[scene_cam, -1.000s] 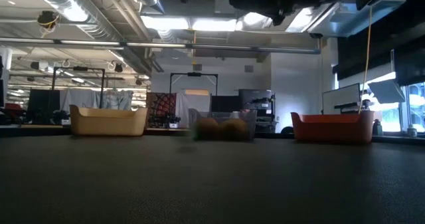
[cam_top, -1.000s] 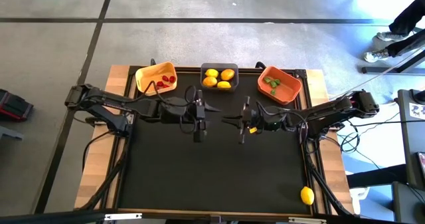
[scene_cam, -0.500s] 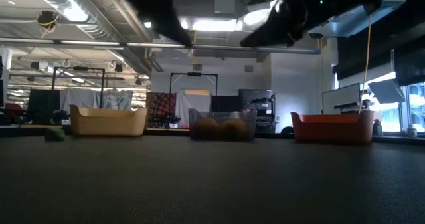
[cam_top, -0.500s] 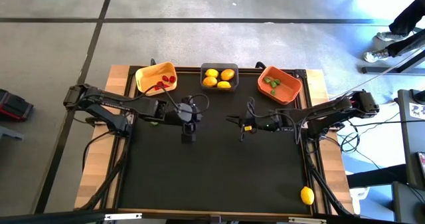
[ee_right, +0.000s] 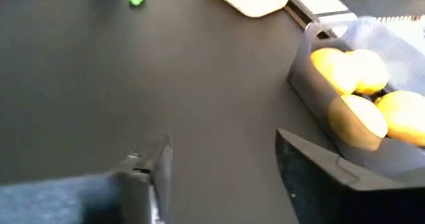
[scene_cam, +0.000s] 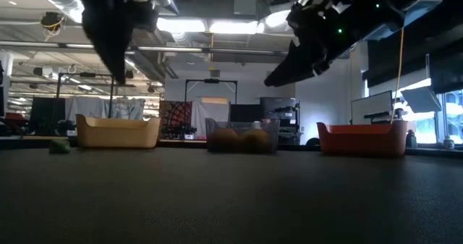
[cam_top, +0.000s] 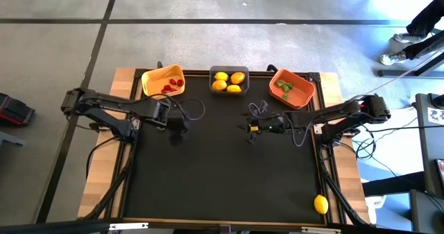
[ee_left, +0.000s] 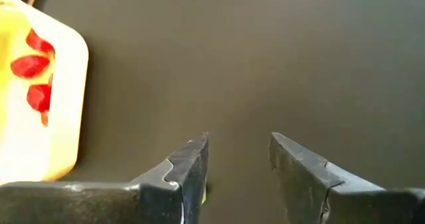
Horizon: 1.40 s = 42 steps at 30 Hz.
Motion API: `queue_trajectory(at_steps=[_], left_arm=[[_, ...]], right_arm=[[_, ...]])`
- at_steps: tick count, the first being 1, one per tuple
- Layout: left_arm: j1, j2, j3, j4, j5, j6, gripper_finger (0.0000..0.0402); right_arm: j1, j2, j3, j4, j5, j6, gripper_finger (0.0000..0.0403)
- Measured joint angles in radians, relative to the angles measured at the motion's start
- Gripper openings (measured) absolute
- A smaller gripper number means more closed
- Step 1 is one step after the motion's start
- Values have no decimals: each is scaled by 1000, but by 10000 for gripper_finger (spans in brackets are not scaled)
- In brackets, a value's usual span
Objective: Sort produce into baskets
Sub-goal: Put the green chili pepper into the orange bin
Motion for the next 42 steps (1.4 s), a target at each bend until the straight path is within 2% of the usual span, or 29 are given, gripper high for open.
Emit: queue_trajectory(at_steps=[4,7,15,22,29,33,37,42], left_arm=[[22,0,-53,-4,3,-26,153],[64,3,-92,-24,3,-131,161],[147,3,-204,-26,71,-390,234],[154,3,-308,-35,78,-502,245],[160,4,-375,70,83,-474,245],[193,3,-414,97,82,-450,245],[222,2,-457,195,87,-400,245],[245,0,-475,215,118,-369,226]], right_arm=[[0,24,0,-7,-5,-3,243],[0,32,0,-7,-5,-3,254],[0,32,0,-12,-5,-4,257],[0,32,0,-26,-6,-5,257],[0,32,0,-26,-6,-8,257],[0,32,0,-25,-6,-8,257],[0,32,0,-25,-6,-8,257],[0,32,0,-24,-6,-8,257]])
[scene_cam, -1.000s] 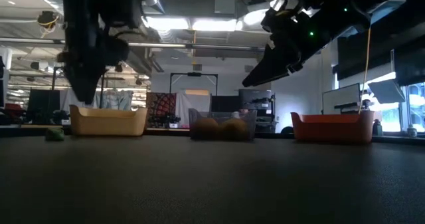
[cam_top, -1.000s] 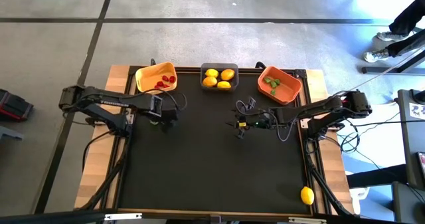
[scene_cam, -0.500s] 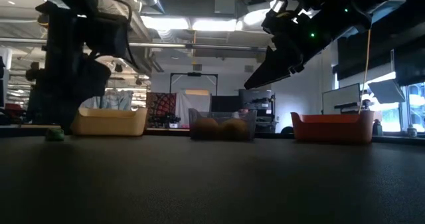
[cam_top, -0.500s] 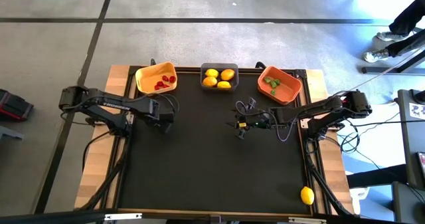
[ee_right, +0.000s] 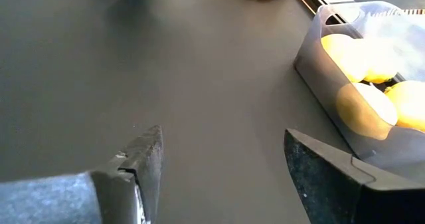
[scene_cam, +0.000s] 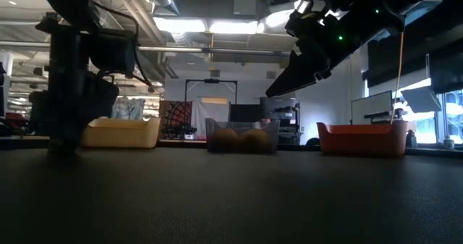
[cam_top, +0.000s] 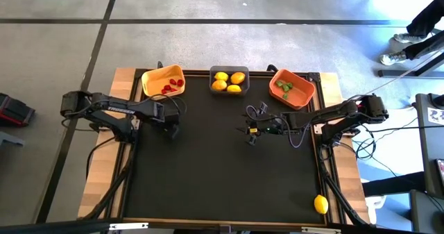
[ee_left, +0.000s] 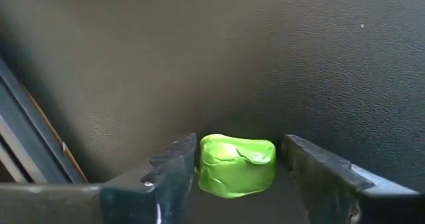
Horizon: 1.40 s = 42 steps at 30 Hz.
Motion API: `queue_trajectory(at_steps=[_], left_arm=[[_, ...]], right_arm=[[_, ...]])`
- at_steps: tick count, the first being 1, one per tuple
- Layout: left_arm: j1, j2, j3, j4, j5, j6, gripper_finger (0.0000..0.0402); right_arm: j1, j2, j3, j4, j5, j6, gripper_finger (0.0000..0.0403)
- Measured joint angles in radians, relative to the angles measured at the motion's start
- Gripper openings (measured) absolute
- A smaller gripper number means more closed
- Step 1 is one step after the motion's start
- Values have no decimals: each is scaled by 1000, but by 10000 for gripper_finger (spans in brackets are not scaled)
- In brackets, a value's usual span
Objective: Sort produce into baskets
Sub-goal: Put the green chili pepper into the orange bin
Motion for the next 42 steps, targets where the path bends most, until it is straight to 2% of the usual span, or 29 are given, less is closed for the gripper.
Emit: queue_trajectory(at_steps=[11,19,29,35,42], left_arm=[[2,2,0,12,20,70,137],[-8,7,40,-11,22,121,129],[-56,5,219,19,22,222,128],[-61,5,307,206,28,331,128],[-45,4,344,504,101,461,128]], right_arm=[[0,0,0,1,0,-1,257],[0,0,0,3,7,-7,257],[0,-20,0,5,11,-31,257],[1,-59,0,4,12,-64,257],[1,-123,0,-39,50,-87,257]])
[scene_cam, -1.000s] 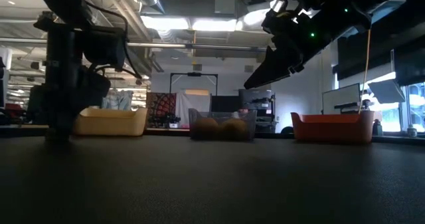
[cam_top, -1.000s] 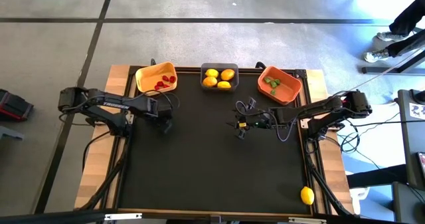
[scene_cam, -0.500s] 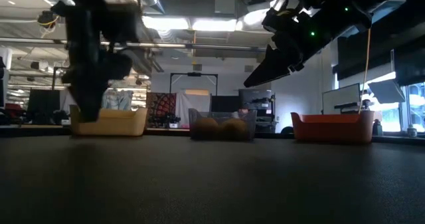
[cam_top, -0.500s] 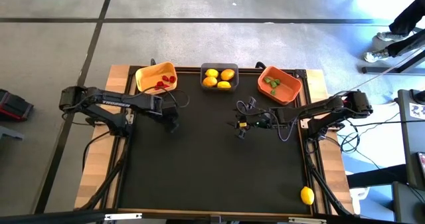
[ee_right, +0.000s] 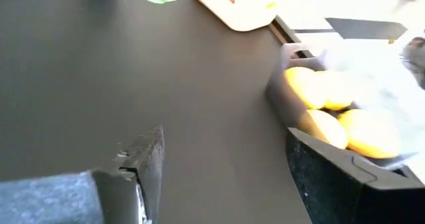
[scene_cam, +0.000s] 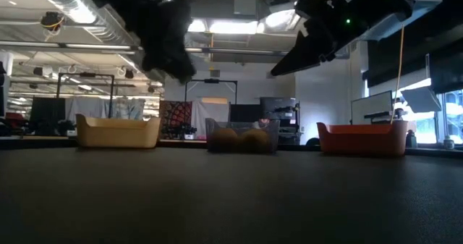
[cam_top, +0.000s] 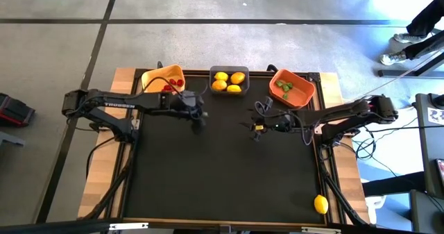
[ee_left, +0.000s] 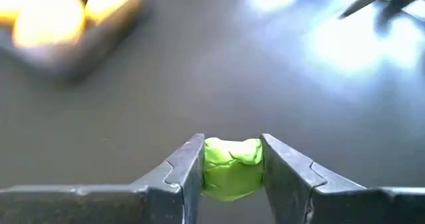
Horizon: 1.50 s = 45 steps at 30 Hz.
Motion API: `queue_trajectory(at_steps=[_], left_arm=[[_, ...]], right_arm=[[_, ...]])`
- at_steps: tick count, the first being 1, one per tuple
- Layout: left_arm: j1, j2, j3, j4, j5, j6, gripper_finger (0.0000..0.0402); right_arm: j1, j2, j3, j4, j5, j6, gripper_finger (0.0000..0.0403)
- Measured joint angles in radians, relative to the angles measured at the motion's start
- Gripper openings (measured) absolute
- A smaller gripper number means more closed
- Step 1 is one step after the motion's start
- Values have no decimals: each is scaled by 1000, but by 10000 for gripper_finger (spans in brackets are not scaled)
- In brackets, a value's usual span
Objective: Sort produce into baskets
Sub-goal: Put the green chili pepper into the orange bin
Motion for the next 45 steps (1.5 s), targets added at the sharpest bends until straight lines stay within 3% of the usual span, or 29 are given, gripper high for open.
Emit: queue_trajectory(at_steps=[9,18,24,34,45], left_arm=[[14,8,0,299,97,50,127],[-4,27,1,513,184,47,127],[-31,47,1,647,186,40,127],[-55,99,1,831,179,-44,127],[-56,145,1,969,150,-77,127]], right_arm=[[0,-44,0,35,25,-120,257],[1,-25,0,281,-41,-384,257],[1,-20,1,427,-172,-536,257],[1,-20,0,526,-226,-719,256],[-1,-20,0,572,-275,-790,244]])
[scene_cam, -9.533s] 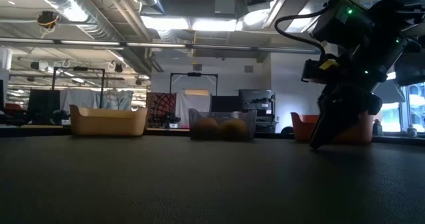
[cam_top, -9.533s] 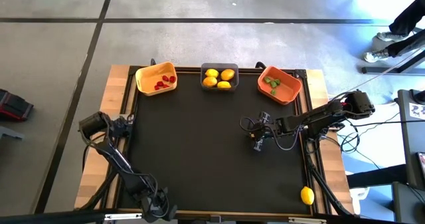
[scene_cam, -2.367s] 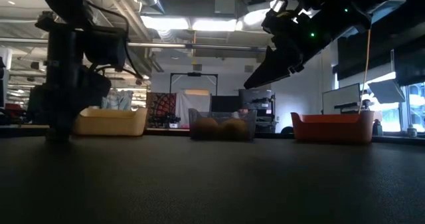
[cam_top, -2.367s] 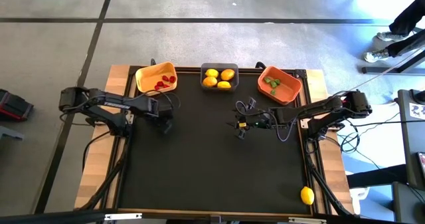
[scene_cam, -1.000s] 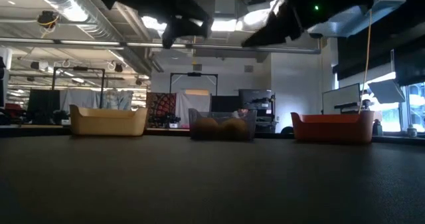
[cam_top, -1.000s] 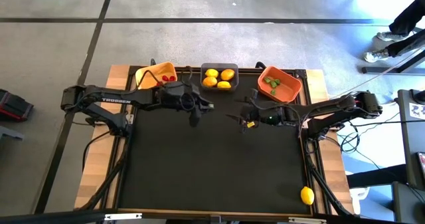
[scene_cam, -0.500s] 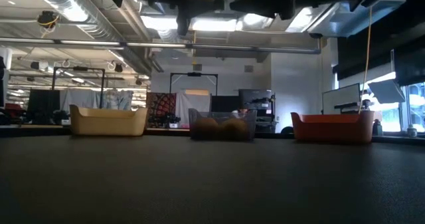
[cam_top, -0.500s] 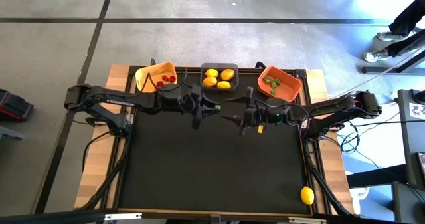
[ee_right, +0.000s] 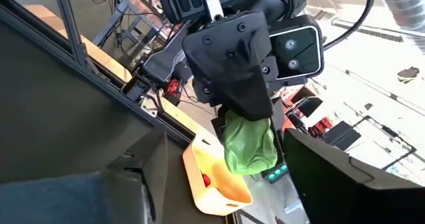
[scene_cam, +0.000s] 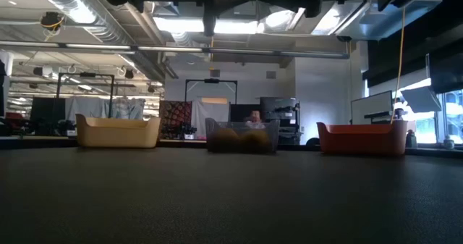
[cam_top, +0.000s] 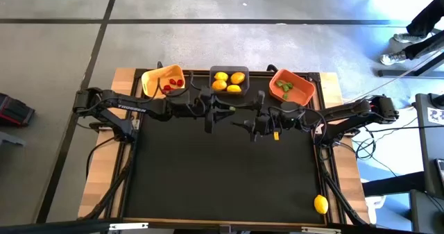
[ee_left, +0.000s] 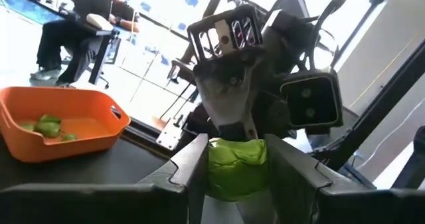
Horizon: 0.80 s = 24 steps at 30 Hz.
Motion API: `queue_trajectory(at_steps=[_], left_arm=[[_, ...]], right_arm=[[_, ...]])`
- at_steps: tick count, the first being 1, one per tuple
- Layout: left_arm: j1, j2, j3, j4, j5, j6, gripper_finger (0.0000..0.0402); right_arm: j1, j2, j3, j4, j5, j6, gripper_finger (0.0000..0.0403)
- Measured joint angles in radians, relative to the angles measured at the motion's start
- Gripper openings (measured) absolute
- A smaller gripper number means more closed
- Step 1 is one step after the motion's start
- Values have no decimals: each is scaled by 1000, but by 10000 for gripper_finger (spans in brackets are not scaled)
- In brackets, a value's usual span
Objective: Sort produce into baskets
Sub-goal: Put the green chili pepper into the orange bin
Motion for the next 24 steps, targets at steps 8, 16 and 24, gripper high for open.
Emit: queue_trajectory(at_steps=[8,16,24], left_arm=[[0,3,0,15,-2,-5,127],[0,3,0,15,-2,-6,127],[0,3,0,14,-1,-5,127]], right_arm=[[-3,0,0,46,-26,-52,166],[-8,1,0,53,-19,-57,137],[-35,58,5,130,-51,-47,136]])
